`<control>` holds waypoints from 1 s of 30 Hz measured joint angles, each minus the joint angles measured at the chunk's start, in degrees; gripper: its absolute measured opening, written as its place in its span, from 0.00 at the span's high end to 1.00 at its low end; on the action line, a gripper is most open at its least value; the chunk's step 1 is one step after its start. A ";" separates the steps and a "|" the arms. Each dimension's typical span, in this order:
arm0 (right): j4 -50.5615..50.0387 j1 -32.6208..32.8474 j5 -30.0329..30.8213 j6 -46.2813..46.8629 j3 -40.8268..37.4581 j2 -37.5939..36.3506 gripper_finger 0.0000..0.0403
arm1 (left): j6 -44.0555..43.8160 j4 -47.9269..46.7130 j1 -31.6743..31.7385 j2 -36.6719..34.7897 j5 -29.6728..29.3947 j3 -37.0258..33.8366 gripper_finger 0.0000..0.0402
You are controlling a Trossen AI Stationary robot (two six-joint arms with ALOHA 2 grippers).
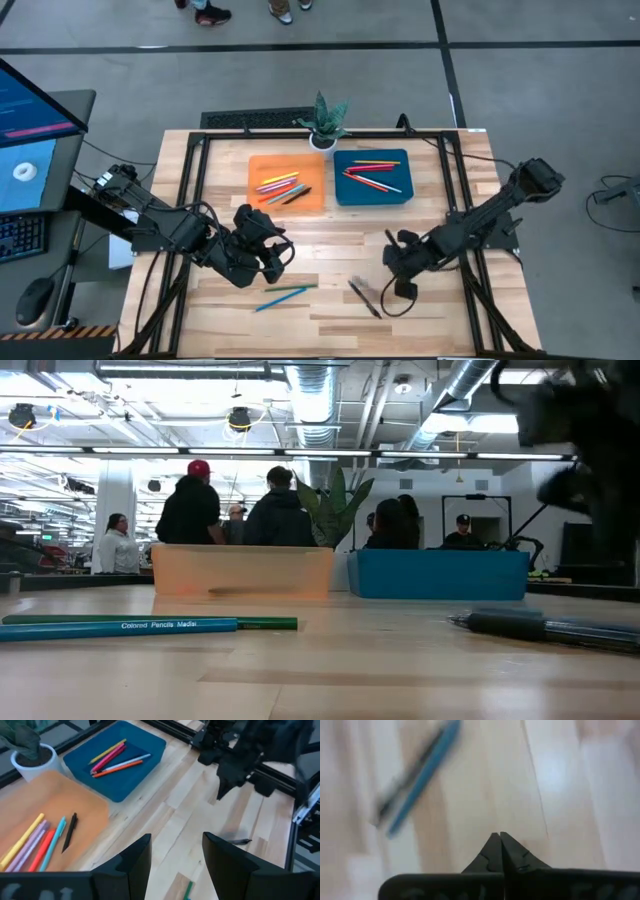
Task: Sort pens & pencils
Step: Put the blue pen into the orange bin
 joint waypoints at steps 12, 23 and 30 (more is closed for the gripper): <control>7.04 -2.92 3.84 2.78 0.09 -8.03 0.86 | 0.00 0.26 0.00 -0.02 -1.25 0.00 0.58; -9.15 0.05 1.61 11.96 19.02 12.97 0.67 | 0.01 -0.04 0.00 -0.02 0.01 0.00 0.58; -8.50 1.58 -1.67 25.65 24.48 20.83 0.46 | 0.02 -0.04 -0.02 -0.02 0.76 0.00 0.58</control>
